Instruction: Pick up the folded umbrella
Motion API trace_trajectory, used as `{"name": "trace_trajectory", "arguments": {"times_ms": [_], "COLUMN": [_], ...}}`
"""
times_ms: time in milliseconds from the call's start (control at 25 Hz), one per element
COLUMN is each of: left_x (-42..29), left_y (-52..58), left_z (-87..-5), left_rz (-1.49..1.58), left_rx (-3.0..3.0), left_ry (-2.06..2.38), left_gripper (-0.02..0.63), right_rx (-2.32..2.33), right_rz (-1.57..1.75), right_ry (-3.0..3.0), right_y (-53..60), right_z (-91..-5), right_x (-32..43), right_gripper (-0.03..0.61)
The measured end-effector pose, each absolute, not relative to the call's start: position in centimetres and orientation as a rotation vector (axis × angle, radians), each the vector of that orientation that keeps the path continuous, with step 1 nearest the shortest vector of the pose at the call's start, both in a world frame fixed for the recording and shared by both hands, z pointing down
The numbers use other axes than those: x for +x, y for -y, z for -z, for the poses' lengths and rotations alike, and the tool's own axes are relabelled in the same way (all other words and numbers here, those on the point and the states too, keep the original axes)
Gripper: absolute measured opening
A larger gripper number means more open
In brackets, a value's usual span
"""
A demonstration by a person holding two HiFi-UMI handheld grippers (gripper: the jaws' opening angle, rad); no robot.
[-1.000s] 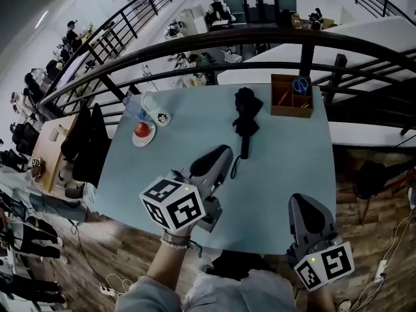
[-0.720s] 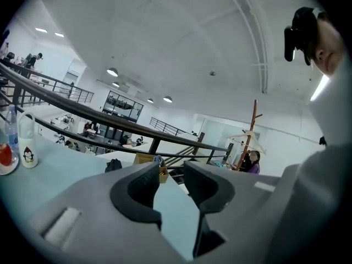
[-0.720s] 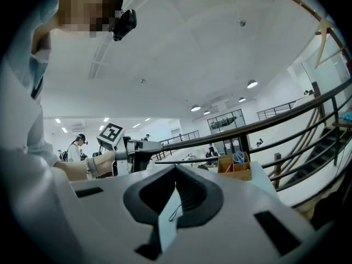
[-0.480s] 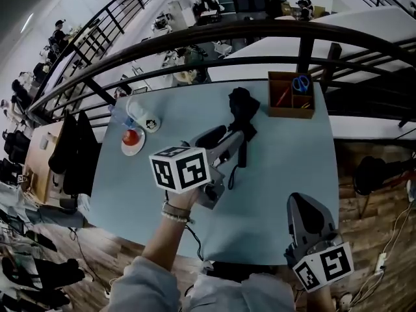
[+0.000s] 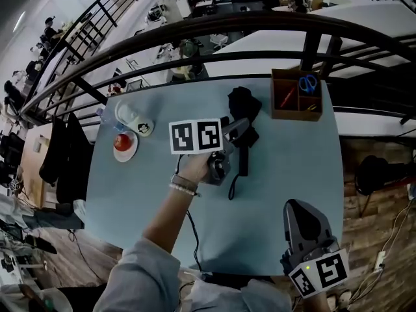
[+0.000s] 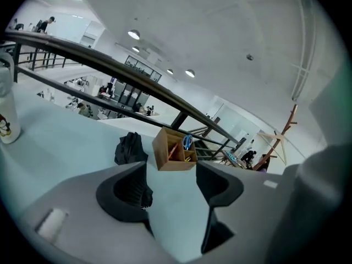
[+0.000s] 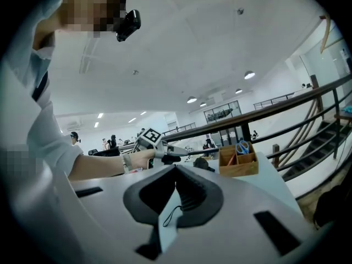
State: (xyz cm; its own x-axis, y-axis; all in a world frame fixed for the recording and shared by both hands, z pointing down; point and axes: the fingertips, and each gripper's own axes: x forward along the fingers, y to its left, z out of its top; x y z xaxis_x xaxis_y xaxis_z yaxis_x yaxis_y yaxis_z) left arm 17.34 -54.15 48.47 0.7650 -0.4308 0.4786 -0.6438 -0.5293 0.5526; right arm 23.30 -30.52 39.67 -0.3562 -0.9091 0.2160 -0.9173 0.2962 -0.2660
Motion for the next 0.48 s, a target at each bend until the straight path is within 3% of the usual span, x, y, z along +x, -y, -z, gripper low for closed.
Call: {"name": "trace_trajectory", "arguments": {"times_ms": [480], "left_x": [18.8], "left_y": [60.8], "left_z": [-59.1], "left_rz": [-0.620], "left_rx": [2.030], "left_ry": [0.842], "left_gripper": [0.273], "right_rx": [1.802], "right_rz": [-0.624], "right_ry": [2.453], "right_y": [33.7], "right_z": [-42.5], "right_x": [24.2], "right_gripper": [-0.001]}}
